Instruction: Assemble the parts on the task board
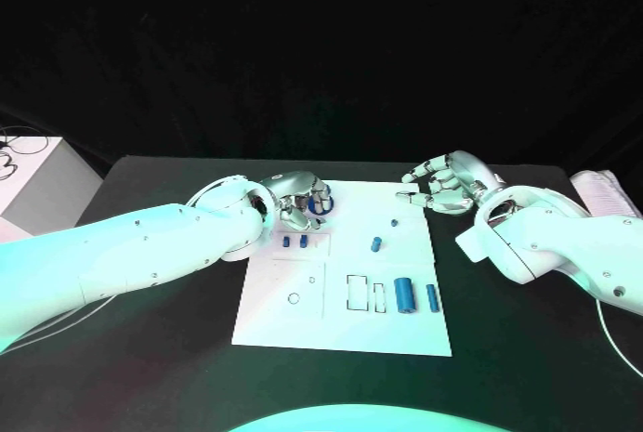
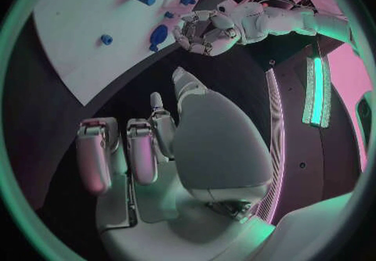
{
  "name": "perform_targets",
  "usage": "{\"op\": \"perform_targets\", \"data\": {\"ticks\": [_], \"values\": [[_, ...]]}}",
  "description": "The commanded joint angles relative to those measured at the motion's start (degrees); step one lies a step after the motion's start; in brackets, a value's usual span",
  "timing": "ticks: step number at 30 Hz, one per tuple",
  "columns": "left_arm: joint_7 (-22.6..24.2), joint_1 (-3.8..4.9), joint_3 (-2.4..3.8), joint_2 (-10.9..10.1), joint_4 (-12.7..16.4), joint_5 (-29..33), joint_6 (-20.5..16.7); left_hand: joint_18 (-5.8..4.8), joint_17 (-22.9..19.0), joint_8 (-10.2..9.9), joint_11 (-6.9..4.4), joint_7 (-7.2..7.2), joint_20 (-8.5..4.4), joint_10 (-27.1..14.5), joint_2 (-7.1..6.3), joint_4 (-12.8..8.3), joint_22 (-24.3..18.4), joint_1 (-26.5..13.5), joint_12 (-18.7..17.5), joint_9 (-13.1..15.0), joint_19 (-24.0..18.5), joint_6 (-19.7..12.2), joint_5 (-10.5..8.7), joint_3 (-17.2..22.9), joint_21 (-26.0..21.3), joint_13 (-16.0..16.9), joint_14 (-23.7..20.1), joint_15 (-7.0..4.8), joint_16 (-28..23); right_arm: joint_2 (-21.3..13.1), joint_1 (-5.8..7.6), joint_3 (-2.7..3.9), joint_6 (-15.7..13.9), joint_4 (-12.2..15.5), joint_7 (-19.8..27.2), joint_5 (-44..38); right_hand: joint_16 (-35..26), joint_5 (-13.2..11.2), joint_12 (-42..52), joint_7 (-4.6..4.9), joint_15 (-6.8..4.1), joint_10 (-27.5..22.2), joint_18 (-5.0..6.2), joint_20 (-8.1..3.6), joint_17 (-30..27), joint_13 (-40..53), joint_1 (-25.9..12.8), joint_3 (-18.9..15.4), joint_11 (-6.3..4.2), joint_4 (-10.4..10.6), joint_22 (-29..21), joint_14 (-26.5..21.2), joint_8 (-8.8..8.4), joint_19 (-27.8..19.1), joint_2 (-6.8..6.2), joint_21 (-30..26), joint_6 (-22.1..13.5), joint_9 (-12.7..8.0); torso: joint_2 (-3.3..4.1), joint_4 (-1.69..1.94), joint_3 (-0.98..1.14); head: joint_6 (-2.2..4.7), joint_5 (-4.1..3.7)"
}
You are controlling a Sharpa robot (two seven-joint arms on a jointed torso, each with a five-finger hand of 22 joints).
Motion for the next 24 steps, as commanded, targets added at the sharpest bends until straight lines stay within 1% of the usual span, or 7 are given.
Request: {"op": "perform_targets", "data": {"ticks": [1,5,9,15,18,19,24], "values": [[-2.1,-0.06,0.01,0.5,-0.6,-4.6,2.2,0.78,0.0,-0.5,-0.03,-0.02,0.00,0.3,-0.19,0.1,0.1,0.3,-0.5,-0.4,0.3,0.4,-0.15,-0.5,0.4,-0.3,0.3,0.03,0.5,0.0,-0.05,0.02,0.5,0.1,0.7,-0.3,-0.4,0.3,-0.2,-0.07,0.48,-0.4,0.57,0.43,12.0,4.0,-0.5,0.0,0.15,0.1,12.5,5.1,0.33,4.2,0.13,-0.1,-0.5,-0.1,0.06,-0.05,0.05,-0.03,-0.07],[-4.3,-0.09,0.00,1.0,-1.2,-5.9,4.7,0.75,0.1,-0.7,0.14,-0.28,0.10,-0.2,-0.33,0.3,0.3,0.2,-1.1,-1.4,0.3,0.8,-0.26,-1.1,0.6,-1.1,0.6,0.17,1.1,0.0,-0.05,0.01,0.5,0.1,0.7,-0.3,-0.4,0.3,-0.2,-0.07,0.48,-0.4,0.57,0.43,12.0,4.0,-0.5,0.0,0.15,0.1,12.5,5.1,0.33,4.2,0.13,-0.1,-0.5,-0.1,0.02,0.01,0.07,-0.14,-0.16],[-5.7,-0.10,0.00,1.4,-1.7,-6.7,6.3,0.76,0.8,-1.1,0.15,-0.50,0.17,0.0,-0.15,0.4,0.5,0.4,-1.3,-2.2,0.4,1.2,-0.23,-1.3,0.9,-1.5,1.3,0.20,2.0,0.0,-0.05,0.01,0.5,0.2,0.7,-0.3,-0.4,0.3,-0.2,-0.07,0.48,-0.4,0.57,0.43,12.0,4.0,-0.5,0.0,0.15,0.1,12.5,5.1,0.33,4.2,0.13,-0.1,-0.5,-0.1,-0.01,0.11,0.06,-0.29,-0.27],[-6.8,-0.11,0.00,1.8,-2.4,-7.2,7.7,0.63,2.6,-1.7,-0.01,-0.62,0.13,0.9,0.09,0.4,1.9,1.1,-1.4,-3.7,1.5,2.4,-0.18,-1.2,2.4,-2.4,3.2,0.08,4.0,0.0,-0.05,0.01,0.5,0.2,0.7,-0.3,-0.4,0.3,-0.2,-0.07,0.48,-0.4,0.57,0.43,12.0,4.0,-0.5,0.0,0.15,0.1,12.5,5.1,0.33,4.2,0.13,-0.1,-0.5,-0.1,-0.04,-0.02,0.04,-0.37,-0.24],[-6.9,-0.11,-0.01,1.9,-2.5,-7.2,8.1,0.60,2.6,-1.7,-0.04,-0.65,0.12,1.1,0.09,0.4,2.2,1.1,-1.4,-4.0,1.6,2.6,-0.19,-1.2,2.7,-2.5,3.3,0.05,4.3,-0.1,-0.05,0.01,0.5,0.2,0.7,-0.3,-0.4,0.3,-0.2,-0.07,0.48,-0.4,0.57,0.43,12.0,4.0,-0.5,0.0,0.15,0.1,12.5,5.1,0.33,4.2,0.13,-0.1,-0.5,-0.1,-0.05,0.00,0.07,-0.37,-0.26],[-6.9,-0.11,-0.01,1.9,-2.5,-7.2,8.2,0.60,2.6,-1.7,-0.04,-0.65,0.12,1.1,0.09,0.4,2.2,1.1,-1.4,-4.0,1.6,2.6,-0.19,-1.2,2.7,-2.5,3.3,0.05,4.3,-0.1,-0.05,0.01,0.5,0.2,0.7,-0.3,-0.4,0.3,-0.2,-0.07,0.48,-0.4,0.57,0.43,12.0,4.0,-0.5,0.0,0.15,0.1,12.5,5.1,0.33,4.2,0.13,-0.1,-0.5,-0.1,-0.04,0.01,0.03,-0.38,-0.29],[-7.1,-0.11,-0.01,2.1,-2.7,-7.1,8.5,0.38,3.5,-2.0,-0.26,-0.70,0.05,1.9,0.22,0.5,3.6,1.3,-1.3,-4.7,2.6,3.2,-0.18,-1.0,3.8,-2.9,4.2,-0.11,5.2,-0.1,-0.05,0.01,0.5,0.2,0.7,-0.3,-0.4,0.3,-0.2,-0.07,0.48,-0.4,0.57,0.43,12.0,4.0,-0.5,0.0,0.15,0.1,12.5,5.1,0.33,4.2,0.13,-0.1,-0.5,-0.1,-0.01,0.04,0.03,-0.35,-0.35]]}}
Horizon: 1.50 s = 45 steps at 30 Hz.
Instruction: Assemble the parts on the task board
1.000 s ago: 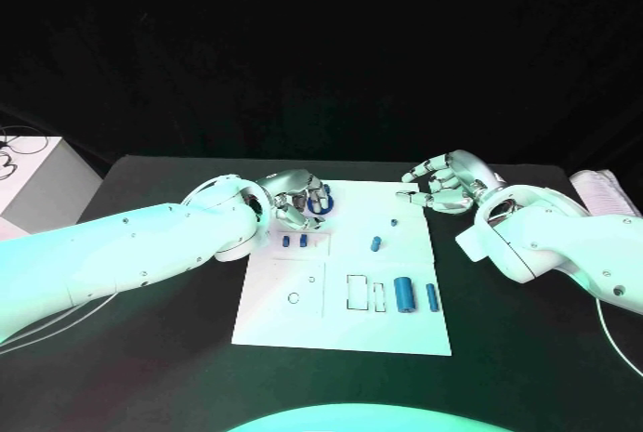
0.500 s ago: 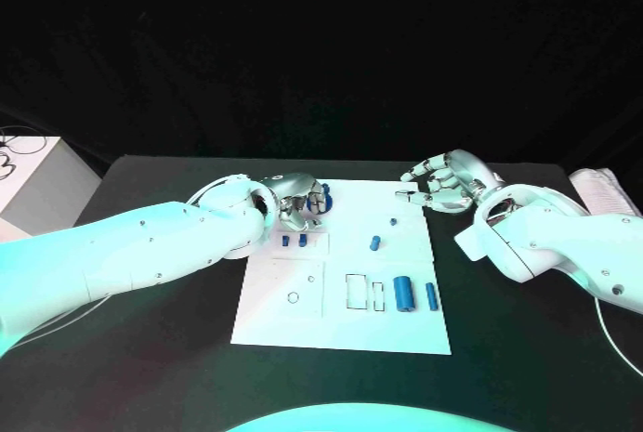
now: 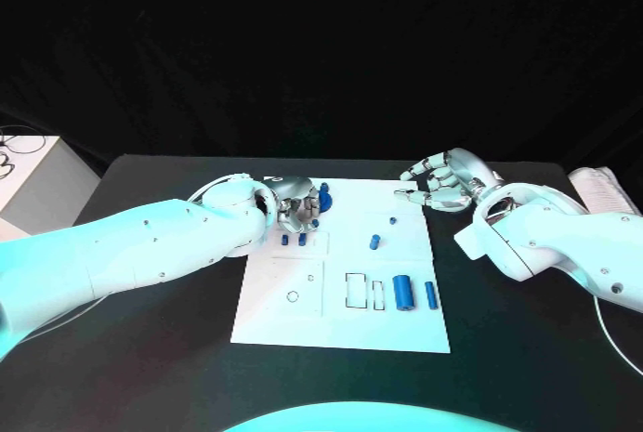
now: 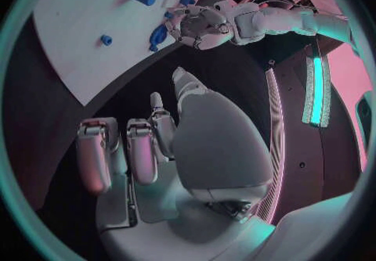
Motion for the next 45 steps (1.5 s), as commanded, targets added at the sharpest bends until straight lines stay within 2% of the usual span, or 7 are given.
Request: {"op": "perform_targets", "data": {"ticks": [1,12,34,45], "values": [[-0.9,-0.01,0.02,0.2,-0.1,-0.7,1.9,0.38,0.2,-0.3,0.06,0.10,-0.13,0.4,-0.02,0.2,0.3,0.5,-0.1,-0.1,0.5,0.5,-0.18,-0.1,0.5,-0.1,0.5,-0.04,0.3,0.0,-0.04,0.02,0.5,0.1,0.7,-0.3,-0.4,0.3,-0.2,-0.07,0.48,-0.4,0.57,0.43,12.0,4.0,-0.5,0.0,0.15,0.1,12.5,5.1,0.33,4.2,0.13,-0.1,-0.5,-0.1,0.01,0.05,-0.03,0.01,-0.06],[-0.2,-0.02,0.02,0.7,-0.5,0.0,1.3,0.03,1.1,-0.7,-0.60,-0.21,-0.56,3.0,0.83,-0.4,2.7,1.9,-1.0,-1.8,1.9,3.0,-0.22,1.6,2.6,-1.5,1.9,-0.63,1.9,0.0,-0.04,0.02,0.5,0.1,0.6,-0.4,-0.4,0.4,-0.2,-0.07,0.47,-0.4,0.55,0.42,12.1,4.0,-0.5,0.0,0.15,0.1,12.5,5.2,0.44,4.3,0.19,-0.1,-0.6,-0.1,0.03,0.00,-0.03,-0.02,-0.15],[-0.1,-0.04,0.00,1.5,-0.7,0.8,2.2,-0.20,1.6,-1.3,-0.62,-0.13,-0.65,3.7,0.97,-0.6,4.1,2.0,-2.1,-2.6,2.5,3.6,-0.37,2.2,3.7,-2.5,2.7,-0.69,2.7,0.0,-0.04,0.02,0.6,0.2,0.6,-0.4,-0.4,0.4,-0.2,-0.07,0.47,-0.4,0.55,0.42,12.1,4.0,-0.5,0.0,0.15,0.1,12.5,5.2,0.44,4.3,0.19,-0.1,-0.6,-0.1,-0.02,0.01,-0.02,-0.14,-0.37],[-1.0,-0.05,0.00,1.5,-0.9,0.7,2.6,-0.95,6.3,-1.0,-2.00,-0.66,-1.70,8.9,3.03,-3.8,8.9,4.0,-3.1,-3.0,5.9,7.9,-0.64,4.3,7.5,-3.4,7.0,-1.93,5.2,0.0,-0.04,0.02,0.6,0.2,0.5,-0.4,-0.4,0.4,-0.2,-0.07,0.47,-0.4,0.55,0.42,12.1,4.0,-0.5,0.0,0.15,0.1,12.5,5.2,0.44,4.3,0.19,-0.1,-0.6,-0.1,-0.02,0.04,-0.02,-0.15,-0.47]]}}
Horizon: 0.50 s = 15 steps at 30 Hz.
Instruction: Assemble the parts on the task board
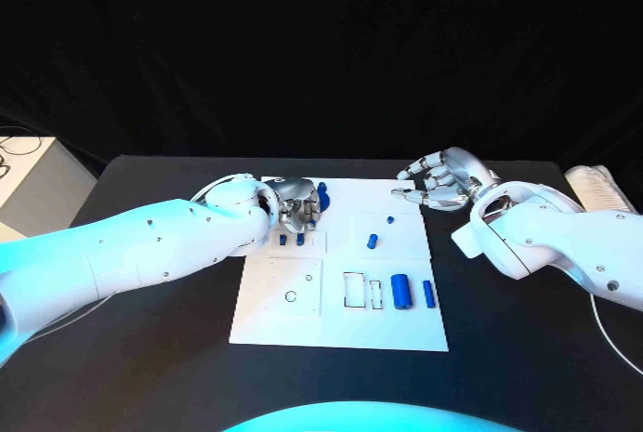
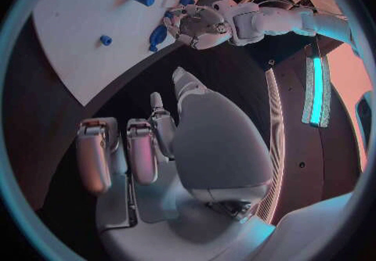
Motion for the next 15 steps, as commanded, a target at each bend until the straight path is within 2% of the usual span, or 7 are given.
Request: {"op": "perform_targets", "data": {"ticks": [1,8,15], "values": [[-0.4,-0.07,-0.03,0.1,0.0,0.3,1.0,-0.99,0.5,0.0,-0.12,-0.07,-0.15,0.8,0.27,-0.8,0.6,0.8,-0.6,0.0,0.5,0.7,-0.14,0.4,0.6,-0.1,0.6,-0.14,0.3,0.0,-0.03,0.02,0.6,0.1,0.6,-0.4,-0.4,0.4,-0.2,0.14,0.47,-0.4,0.55,0.42,12.1,4.0,-0.5,0.0,0.15,0.1,12.6,5.2,0.22,4.3,0.19,-0.1,-0.3,-0.1,0.02,0.03,-0.02,-0.04,0.00],[0.7,-0.08,-0.03,0.1,0.0,0.4,-2.2,-1.20,1.7,-1.1,-0.29,-0.19,-0.56,2.7,0.55,-2.7,2.1,0.6,-2.2,-0.2,1.1,2.2,-0.15,1.9,2.1,-0.5,2.0,-0.42,0.8,0.0,-0.03,0.02,0.6,0.1,0.6,-0.3,-0.4,0.4,-0.2,0.14,0.47,-0.4,0.55,0.42,12.1,4.0,-0.5,0.0,0.15,0.1,12.6,5.2,0.22,4.3,0.19,-0.1,-0.3,-0.1,0.04,0.00,-0.02,0.04,-0.03],[2.5,-0.14,0.16,-0.8,1.3,1.9,-4.7,-1.28,1.7,-1.8,-0.22,-0.15,-0.58,3.2,0.44,-3.3,2.6,0.2,-3.3,-0.3,1.4,2.5,-0.12,2.4,2.6,-0.7,2.3,-0.41,0.8,0.0,-0.03,0.02,0.6,0.1,0.6,-0.2,-0.4,0.4,-0.2,0.14,0.47,-0.4,0.55,0.42,12.1,4.0,-0.5,0.0,0.15,0.1,12.6,5.2,0.22,4.3,0.19,-0.1,-0.3,-0.1,0.02,0.01,-0.03,0.27,-0.05]]}}
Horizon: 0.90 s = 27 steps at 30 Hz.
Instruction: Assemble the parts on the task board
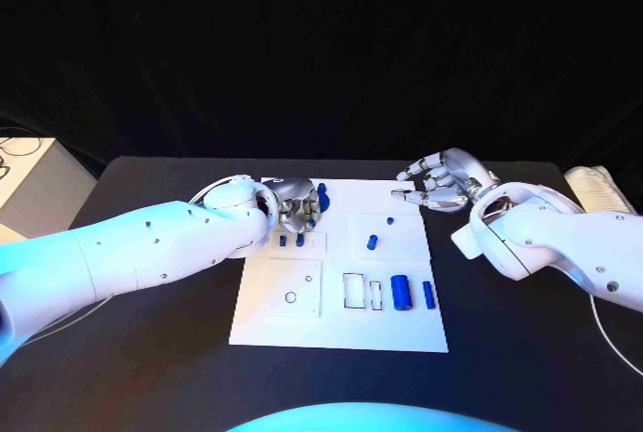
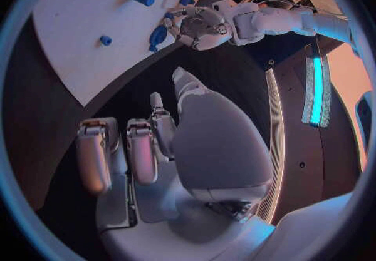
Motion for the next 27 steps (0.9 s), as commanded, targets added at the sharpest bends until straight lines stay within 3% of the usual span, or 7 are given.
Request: {"op": "perform_targets", "data": {"ticks": [1,12,20,27], "values": [[2.2,-0.05,0.26,-0.6,1.1,1.8,-3.0,-0.35,0.1,-0.3,-0.03,0.00,0.00,0.4,0.11,-0.6,0.1,-0.3,-0.4,-0.1,0.2,0.4,0.19,0.1,0.3,-0.1,0.5,0.10,0.3,0.0,-0.03,0.02,0.6,0.1,0.6,-0.2,-0.4,0.4,-0.2,0.14,0.47,-0.4,0.55,0.42,12.1,4.0,-0.5,0.0,0.15,0.1,12.6,5.2,0.22,4.3,0.19,-0.1,-0.3,-0.1,-0.01,0.00,-0.02,0.10,-0.01],[2.3,-0.01,2.01,-5.5,6.3,5.6,-1.3,-0.37,0.0,-0.8,-0.04,-0.03,0.10,1.0,-0.16,-0.7,0.2,-1.5,-1.4,-0.1,0.1,1.0,0.17,0.2,0.4,-0.2,0.6,0.13,0.3,-0.2,-0.03,0.02,0.7,0.1,0.5,-0.1,-0.4,0.4,-0.2,0.14,0.47,-0.4,0.55,0.42,12.1,4.0,-0.5,0.0,0.15,0.1,12.6,5.2,0.22,4.3,0.19,-0.1,-0.3,-0.1,-0.15,0.16,0.00,-0.04,0.05],[1.1,0.03,2.28,-7.5,5.8,6.1,1.1,-0.37,-0.2,-1.0,-0.09,-0.09,0.13,1.3,-0.26,-0.6,0.2,-2.0,-1.8,0.0,0.0,1.3,0.12,0.1,0.4,-0.3,0.6,0.11,0.3,-0.2,-0.03,0.02,0.7,0.1,0.5,-0.2,-0.4,0.4,-0.2,0.14,0.47,-0.4,0.55,0.42,12.1,4.0,-0.5,0.0,0.15,0.1,12.6,5.2,0.22,4.3,0.19,-0.1,-0.3,-0.1,-0.05,0.14,-0.04,-0.05,0.26],[0.6,0.01,2.30,-7.7,4.5,6.0,2.4,-0.33,-0.4,-1.1,-0.10,-0.11,0.13,1.4,-0.28,-0.6,0.1,-2.1,-1.9,0.0,-0.1,1.3,0.11,0.1,0.3,-0.3,0.5,0.10,0.3,-0.2,-0.04,0.02,0.7,0.0,0.5,-0.2,-0.4,0.3,-0.2,0.13,0.46,-0.4,0.55,0.41,12.1,4.0,-0.4,0.1,0.14,0.1,12.6,5.2,0.42,4.3,0.23,-0.1,-0.4,-0.1,0.02,0.02,-0.07,-0.05,0.36]]}}
